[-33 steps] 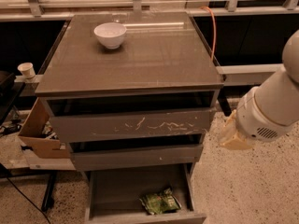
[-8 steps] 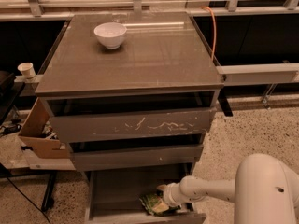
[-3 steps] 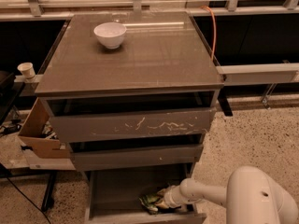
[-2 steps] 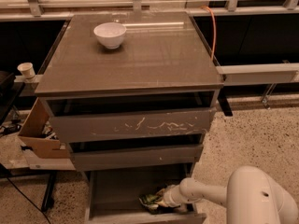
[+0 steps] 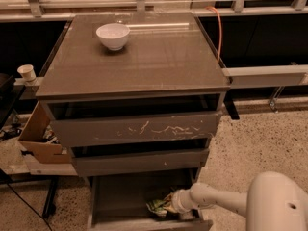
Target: Pick green jalapeno chip bag from bottom drawer and place on counter
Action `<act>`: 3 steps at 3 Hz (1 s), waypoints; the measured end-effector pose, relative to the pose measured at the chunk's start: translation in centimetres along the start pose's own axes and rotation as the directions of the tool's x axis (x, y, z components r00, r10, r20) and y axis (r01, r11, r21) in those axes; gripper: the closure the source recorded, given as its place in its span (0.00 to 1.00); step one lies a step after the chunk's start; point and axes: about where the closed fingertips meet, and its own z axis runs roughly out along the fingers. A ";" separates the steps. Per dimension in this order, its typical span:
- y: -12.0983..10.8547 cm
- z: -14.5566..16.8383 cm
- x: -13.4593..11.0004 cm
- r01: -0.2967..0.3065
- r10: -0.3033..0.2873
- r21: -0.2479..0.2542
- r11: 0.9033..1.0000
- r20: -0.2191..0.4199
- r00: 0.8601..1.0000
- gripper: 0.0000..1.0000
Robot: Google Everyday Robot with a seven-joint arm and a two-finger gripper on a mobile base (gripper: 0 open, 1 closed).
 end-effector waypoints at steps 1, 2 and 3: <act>-0.8 -7.0 -3.0 0.049 -0.050 0.052 0.997 0.007 0.999 1.00; -3.2 -10.2 -5.0 0.097 -0.097 0.095 0.991 -0.009 0.995 1.00; -3.2 -10.2 -5.1 0.098 -0.097 0.094 0.991 -0.009 0.995 1.00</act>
Offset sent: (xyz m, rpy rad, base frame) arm -0.0002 -0.0178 0.0629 -0.0069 -0.0588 0.0045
